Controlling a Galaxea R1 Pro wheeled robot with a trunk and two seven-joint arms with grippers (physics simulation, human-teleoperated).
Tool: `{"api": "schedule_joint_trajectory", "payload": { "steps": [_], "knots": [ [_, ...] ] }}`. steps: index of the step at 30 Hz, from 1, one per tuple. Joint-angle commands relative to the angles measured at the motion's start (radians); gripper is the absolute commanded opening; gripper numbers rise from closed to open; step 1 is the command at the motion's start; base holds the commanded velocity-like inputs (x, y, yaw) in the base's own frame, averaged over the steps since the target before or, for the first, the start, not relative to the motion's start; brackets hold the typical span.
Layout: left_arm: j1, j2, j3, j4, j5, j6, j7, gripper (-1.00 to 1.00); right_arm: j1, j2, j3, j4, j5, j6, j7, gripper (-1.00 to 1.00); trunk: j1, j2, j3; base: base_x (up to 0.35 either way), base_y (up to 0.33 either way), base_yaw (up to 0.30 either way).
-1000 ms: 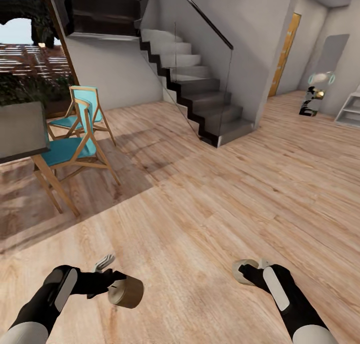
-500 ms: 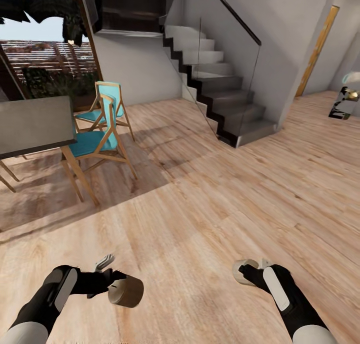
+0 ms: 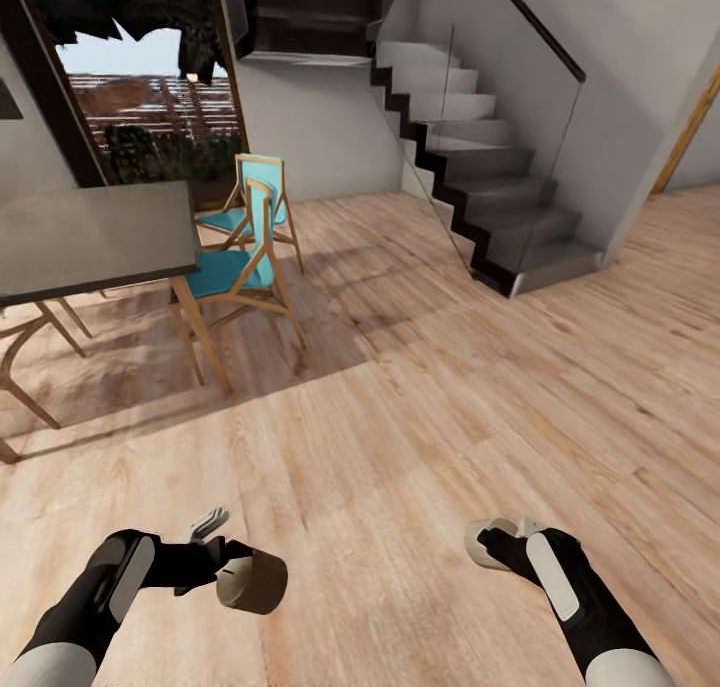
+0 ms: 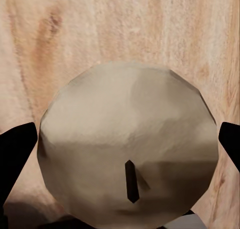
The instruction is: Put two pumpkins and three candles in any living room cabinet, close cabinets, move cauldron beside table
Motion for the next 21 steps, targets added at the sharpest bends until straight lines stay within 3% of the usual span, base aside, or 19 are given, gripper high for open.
{"api": "schedule_joint_trajectory", "payload": {
  "steps": [1,21],
  "knots": [
    [0.0,0.0,0.0,0.0,0.006,0.001,0.0,-1.0,0.0,0.0,0.0,0.0,0.0,-0.001,-0.001,-1.0,0.0,0.0,-0.001,0.0,0.0,0.236],
    [0.0,0.0,0.0,0.0,0.007,0.0,-0.002,-1.0,0.0,0.0,0.001,0.0,0.001,-0.002,-0.001,-1.0,0.0,0.0,-0.021,0.0,0.0,0.236]
  ]
}}
